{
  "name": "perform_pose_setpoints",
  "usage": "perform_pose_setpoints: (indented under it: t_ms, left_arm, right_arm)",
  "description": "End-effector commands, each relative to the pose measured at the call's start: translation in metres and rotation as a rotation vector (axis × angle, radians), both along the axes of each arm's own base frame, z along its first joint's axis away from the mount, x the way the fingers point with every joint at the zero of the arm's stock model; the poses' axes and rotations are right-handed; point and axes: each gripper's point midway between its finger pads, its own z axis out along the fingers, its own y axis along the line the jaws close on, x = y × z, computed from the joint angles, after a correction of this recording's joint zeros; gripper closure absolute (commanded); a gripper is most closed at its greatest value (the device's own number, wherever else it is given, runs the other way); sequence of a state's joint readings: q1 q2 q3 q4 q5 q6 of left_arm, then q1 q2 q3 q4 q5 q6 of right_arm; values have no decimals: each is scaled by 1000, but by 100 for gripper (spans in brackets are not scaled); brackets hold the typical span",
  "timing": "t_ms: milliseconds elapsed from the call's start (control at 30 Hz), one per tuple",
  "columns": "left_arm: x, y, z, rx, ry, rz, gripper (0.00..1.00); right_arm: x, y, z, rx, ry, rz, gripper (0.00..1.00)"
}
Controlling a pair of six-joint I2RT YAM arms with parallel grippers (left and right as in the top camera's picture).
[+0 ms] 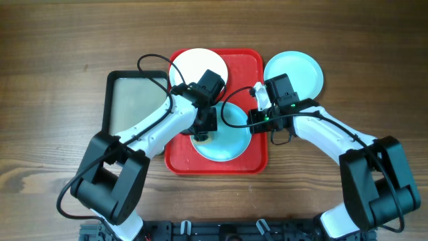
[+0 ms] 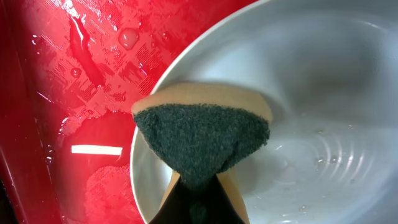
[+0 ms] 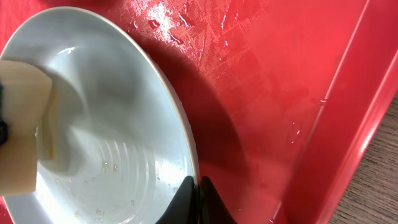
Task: Clean dirty plates on tray and stack at the side
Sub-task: 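Bring the sponge onto the right-held blue plate and start scrubbing, then scrub the blue plate with the sponge while the right gripper holds its rim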
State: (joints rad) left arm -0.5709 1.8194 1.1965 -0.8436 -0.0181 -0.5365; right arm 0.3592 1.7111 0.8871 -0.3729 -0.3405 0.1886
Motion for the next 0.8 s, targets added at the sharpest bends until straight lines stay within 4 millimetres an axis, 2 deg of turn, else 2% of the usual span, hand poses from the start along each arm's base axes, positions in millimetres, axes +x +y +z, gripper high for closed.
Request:
perform_pose_setpoints:
  t_ms: [0, 100, 133, 167, 233, 367, 467, 567, 667, 700, 767]
  left_arm:
    - [-1, 5, -12, 42, 20, -3, 96]
    - [-8, 9, -31, 62, 57, -3, 96]
    - [-10, 5, -39, 41, 70, -5, 96]
    - [-14, -7, -47, -28, 98, -10, 96]
    - [-22, -23, -53, -117, 144, -18, 96]
    - [-33, -34, -61, -182, 218, -22, 96]
    - [-35, -53, -55, -286, 243, -37, 96]
    - [-41, -81, -47, -401, 258, -84, 96]
    - [-40, -99, -42, -455, 233, -129, 96]
    - [-40, -103, -35, -490, 235, -134, 96]
    - [-25, -105, -11, -539, 183, -134, 96]
  right_arm:
    - [5, 7, 5, 21, -9, 17, 96]
    - [5, 7, 5, 21, -8, 17, 96]
    - [5, 7, 5, 21, -8, 17, 96]
    - [5, 7, 5, 22, -9, 17, 96]
    - [4, 7, 5, 21, -7, 18, 96]
    - [-7, 26, 15, 133, -1, 136, 96]
    - [-7, 27, 15, 135, 0, 137, 96]
    - [-8, 27, 15, 139, 1, 138, 96]
    - [-8, 28, 16, 146, 3, 140, 96]
    - [-8, 28, 16, 145, 4, 140, 96]
    - [-8, 28, 16, 145, 4, 140, 96]
